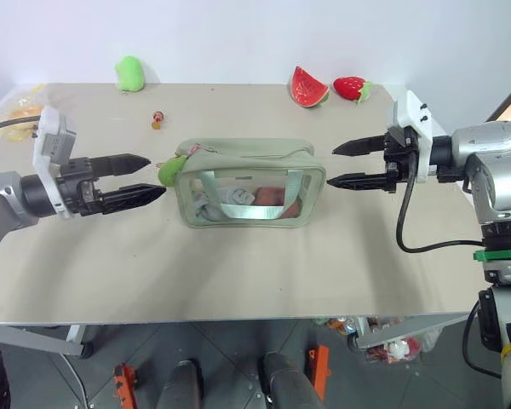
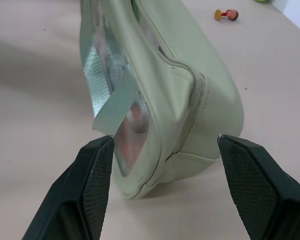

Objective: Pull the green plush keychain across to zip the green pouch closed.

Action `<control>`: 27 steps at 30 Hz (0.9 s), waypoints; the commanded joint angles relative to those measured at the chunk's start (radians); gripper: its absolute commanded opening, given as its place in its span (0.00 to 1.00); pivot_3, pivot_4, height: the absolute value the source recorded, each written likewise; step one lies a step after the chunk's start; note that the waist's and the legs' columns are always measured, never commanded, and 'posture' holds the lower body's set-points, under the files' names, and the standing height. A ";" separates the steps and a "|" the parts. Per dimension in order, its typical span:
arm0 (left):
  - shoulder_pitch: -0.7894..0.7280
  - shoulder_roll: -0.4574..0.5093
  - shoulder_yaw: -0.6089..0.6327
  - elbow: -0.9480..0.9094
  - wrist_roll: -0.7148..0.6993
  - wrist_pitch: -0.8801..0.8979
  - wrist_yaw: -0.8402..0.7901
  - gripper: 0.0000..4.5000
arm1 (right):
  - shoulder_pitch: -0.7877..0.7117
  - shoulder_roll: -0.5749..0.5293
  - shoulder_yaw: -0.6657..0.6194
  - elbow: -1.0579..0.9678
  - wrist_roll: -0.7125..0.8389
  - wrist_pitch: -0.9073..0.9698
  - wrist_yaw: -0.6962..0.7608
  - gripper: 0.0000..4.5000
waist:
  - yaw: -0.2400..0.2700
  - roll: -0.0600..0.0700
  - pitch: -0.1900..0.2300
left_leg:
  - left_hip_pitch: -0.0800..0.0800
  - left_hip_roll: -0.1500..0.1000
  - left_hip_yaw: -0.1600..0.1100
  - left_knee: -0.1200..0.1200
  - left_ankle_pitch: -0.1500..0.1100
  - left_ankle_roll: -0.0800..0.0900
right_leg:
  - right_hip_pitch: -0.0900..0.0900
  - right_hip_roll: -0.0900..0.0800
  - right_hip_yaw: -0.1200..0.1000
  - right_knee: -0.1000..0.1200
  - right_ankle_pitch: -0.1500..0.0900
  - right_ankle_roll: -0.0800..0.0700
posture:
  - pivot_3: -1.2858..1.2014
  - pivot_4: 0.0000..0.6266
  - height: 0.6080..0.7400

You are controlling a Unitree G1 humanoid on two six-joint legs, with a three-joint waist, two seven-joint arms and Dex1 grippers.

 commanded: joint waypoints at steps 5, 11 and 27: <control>0.018 -0.011 0.032 -0.007 -0.010 -0.003 0.026 1.00 | -0.023 0.057 0.001 0.032 -0.006 -0.017 -0.037 0.76 | 0.001 0.000 0.000 | -0.001 0.000 0.000 0.000 0.000 0.000 | 0.000 0.000 0.000 0.000 0.000 0.001 | 0.52 0.24 1.00; 0.023 -0.029 0.027 -0.008 -0.009 -0.003 0.046 1.00 | -0.013 0.081 -0.002 0.053 -0.012 -0.016 -0.062 0.50 | 0.001 0.000 0.000 | -0.001 0.000 0.000 0.000 0.000 0.000 | 0.000 0.000 0.000 0.000 0.000 0.001 | 0.52 0.24 1.00; 0.029 -0.035 -0.015 0.108 0.094 -0.041 0.051 1.00 | 0.029 0.072 -0.007 -0.017 0.007 0.015 -0.065 0.01 | 0.001 0.000 0.000 | 0.000 0.000 0.000 0.000 0.000 0.000 | 0.000 0.000 0.000 0.000 0.000 0.001 | 0.52 0.24 1.00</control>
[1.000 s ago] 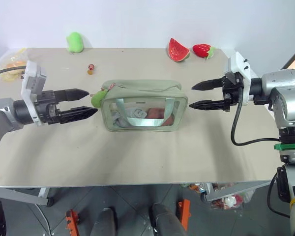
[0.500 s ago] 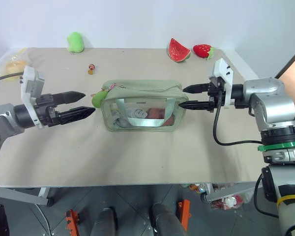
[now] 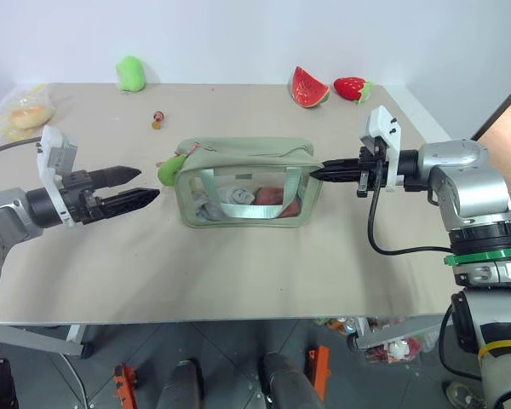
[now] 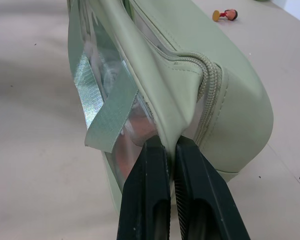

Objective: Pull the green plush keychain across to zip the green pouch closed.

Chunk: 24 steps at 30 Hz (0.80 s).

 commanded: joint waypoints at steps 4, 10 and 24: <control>-0.048 -0.011 -0.032 0.029 0.036 -0.033 -0.008 1.00 | 0.013 -0.016 -0.020 -0.071 0.017 0.015 -0.007 0.01 | 0.000 0.000 0.000 | 0.000 0.000 0.000 0.000 0.000 0.000 | 0.000 0.000 0.000 0.000 0.000 0.000 | 0.52 0.24 1.00; -0.131 -0.056 -0.068 0.038 0.029 -0.016 -0.001 1.00 | 0.024 -0.021 -0.025 -0.096 0.018 0.028 -0.019 0.01 | -0.001 0.000 0.000 | 0.000 0.000 0.000 0.000 0.000 0.000 | 0.001 0.000 0.000 0.000 0.001 0.000 | 0.52 0.24 1.00; -0.178 -0.088 -0.100 0.097 0.082 -0.045 -0.001 0.50 | 0.046 -0.031 -0.027 -0.120 0.021 0.047 -0.045 0.00 | -0.001 0.000 0.000 | 0.000 0.000 0.000 0.000 0.000 0.000 | 0.001 0.001 0.001 0.000 0.001 0.001 | 0.52 0.24 1.00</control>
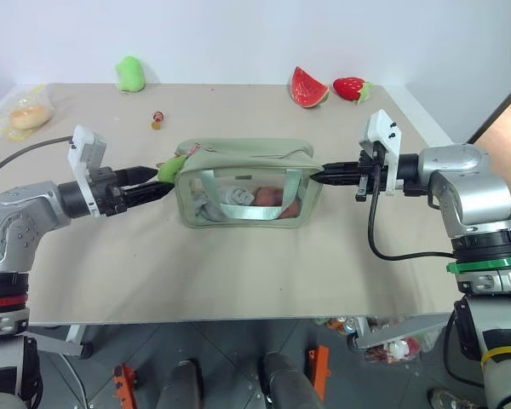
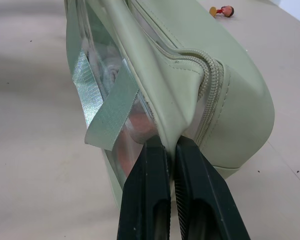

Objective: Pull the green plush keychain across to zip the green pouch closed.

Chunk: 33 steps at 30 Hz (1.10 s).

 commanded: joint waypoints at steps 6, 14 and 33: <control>-0.044 -0.013 0.009 -0.015 -0.001 -0.007 -0.006 0.05 | 0.011 -0.023 -0.016 -0.042 0.008 0.011 -0.008 0.00 | 0.001 0.000 0.000 | 0.000 0.000 0.000 0.000 0.000 0.000 | 0.000 0.000 0.000 0.000 0.000 0.000 | 0.52 0.24 1.00; -0.071 -0.014 -0.001 0.006 0.031 -0.022 0.003 0.00 | 0.017 -0.022 -0.017 -0.044 0.008 0.010 -0.015 0.00 | 0.001 0.000 0.000 | 0.000 0.000 0.000 0.000 0.000 0.000 | 0.000 0.000 0.000 0.000 0.000 0.000 | 0.52 0.24 1.00; -0.361 -0.170 -0.220 0.146 0.308 -0.395 -0.078 0.00 | 0.046 -0.030 -0.027 -0.076 0.014 0.021 -0.037 0.00 | 0.008 0.000 0.000 | 0.001 -0.001 0.000 0.001 0.000 0.000 | 0.002 0.001 0.002 0.000 0.001 0.002 | 0.52 0.24 1.00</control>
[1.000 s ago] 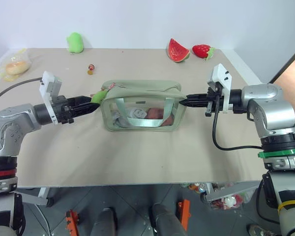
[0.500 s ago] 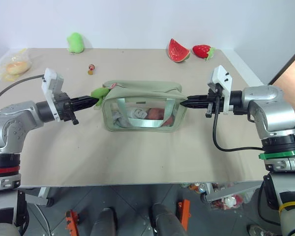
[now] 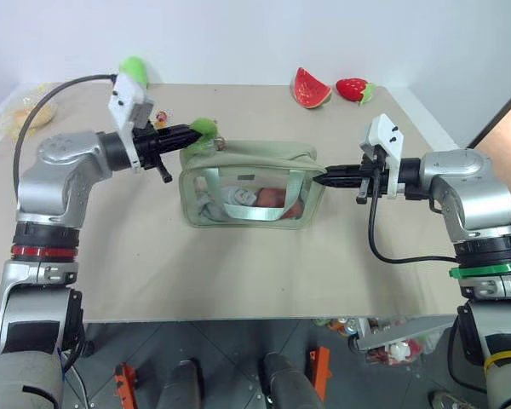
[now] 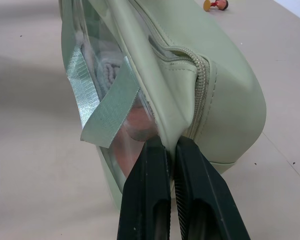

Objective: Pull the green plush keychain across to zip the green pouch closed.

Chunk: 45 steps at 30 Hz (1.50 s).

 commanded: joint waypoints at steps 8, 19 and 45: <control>-0.111 -0.074 -0.024 -0.056 -0.026 0.010 -0.078 0.00 | 0.033 -0.023 -0.029 -0.066 0.019 0.016 -0.020 0.00 | 0.000 0.000 0.000 | 0.000 0.000 0.000 0.001 0.000 0.000 | 0.000 0.000 0.000 0.000 0.000 0.000 | 0.52 0.24 1.00; -0.136 -0.103 -0.009 -0.043 -0.028 0.045 -0.079 0.00 | 0.027 -0.016 -0.020 -0.060 0.021 0.010 -0.032 0.00 | 0.000 0.000 0.000 | 0.000 0.000 -0.001 0.000 0.000 0.000 | 0.000 0.000 0.000 0.000 0.000 0.001 | 0.52 0.24 1.00; 0.076 0.224 0.148 -0.161 -0.182 0.313 -0.178 0.52 | 0.022 0.003 -0.008 -0.053 0.016 0.008 -0.034 0.00 | -0.013 0.000 0.000 | 0.001 0.000 -0.001 -0.001 0.000 0.000 | 0.000 0.000 0.000 0.000 -0.001 0.000 | 0.52 0.24 1.00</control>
